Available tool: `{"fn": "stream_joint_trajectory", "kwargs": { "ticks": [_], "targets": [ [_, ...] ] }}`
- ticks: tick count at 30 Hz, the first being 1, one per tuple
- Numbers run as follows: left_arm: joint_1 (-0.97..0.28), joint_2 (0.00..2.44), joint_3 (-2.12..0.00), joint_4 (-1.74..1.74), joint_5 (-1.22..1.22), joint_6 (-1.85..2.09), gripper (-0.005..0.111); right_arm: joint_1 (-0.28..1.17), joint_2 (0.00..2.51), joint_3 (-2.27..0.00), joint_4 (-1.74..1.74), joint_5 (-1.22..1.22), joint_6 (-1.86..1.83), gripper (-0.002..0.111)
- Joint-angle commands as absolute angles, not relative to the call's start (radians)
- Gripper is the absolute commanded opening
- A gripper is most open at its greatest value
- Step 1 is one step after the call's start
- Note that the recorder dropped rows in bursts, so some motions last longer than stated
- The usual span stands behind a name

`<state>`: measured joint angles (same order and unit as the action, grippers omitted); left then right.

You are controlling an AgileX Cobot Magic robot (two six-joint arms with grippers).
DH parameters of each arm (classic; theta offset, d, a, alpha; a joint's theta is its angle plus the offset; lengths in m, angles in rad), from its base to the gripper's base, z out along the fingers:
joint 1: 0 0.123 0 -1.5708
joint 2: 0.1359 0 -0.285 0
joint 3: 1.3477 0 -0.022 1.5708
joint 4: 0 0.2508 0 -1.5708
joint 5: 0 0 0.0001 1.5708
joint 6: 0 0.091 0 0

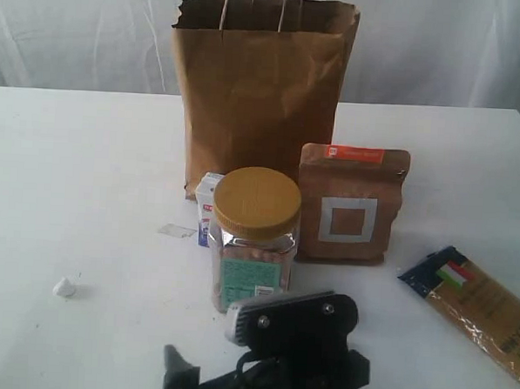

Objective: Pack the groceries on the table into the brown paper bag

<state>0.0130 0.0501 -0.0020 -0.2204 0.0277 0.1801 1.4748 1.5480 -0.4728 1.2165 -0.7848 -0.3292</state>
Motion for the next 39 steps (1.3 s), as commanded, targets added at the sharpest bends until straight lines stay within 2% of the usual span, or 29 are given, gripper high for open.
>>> {"fn": "stream_joint_trajectory", "kwargs": {
  "ticks": [1,10,19,30,39],
  "targets": [
    [0.007,0.042,0.000,-0.226,0.024,0.184,0.000,1.476,1.577,-0.495,1.374,-0.959,-0.441,0.105],
    [0.007,0.042,0.000,-0.226,0.024,0.184,0.000,1.469,1.691,-0.581,1.387,-1.131,-0.548,0.105],
    [0.007,0.042,0.000,-0.226,0.024,0.184,0.000,1.425,1.811,-0.676,1.445,-1.202,-0.576,0.105],
    [0.007,0.042,0.000,-0.226,0.024,0.184,0.000,1.394,1.926,-0.730,1.478,-1.206,-0.472,0.105],
    [0.007,0.042,0.000,-0.226,0.024,0.184,0.000,1.324,1.976,-0.776,1.367,-1.216,-0.395,0.105]
  ]
}}
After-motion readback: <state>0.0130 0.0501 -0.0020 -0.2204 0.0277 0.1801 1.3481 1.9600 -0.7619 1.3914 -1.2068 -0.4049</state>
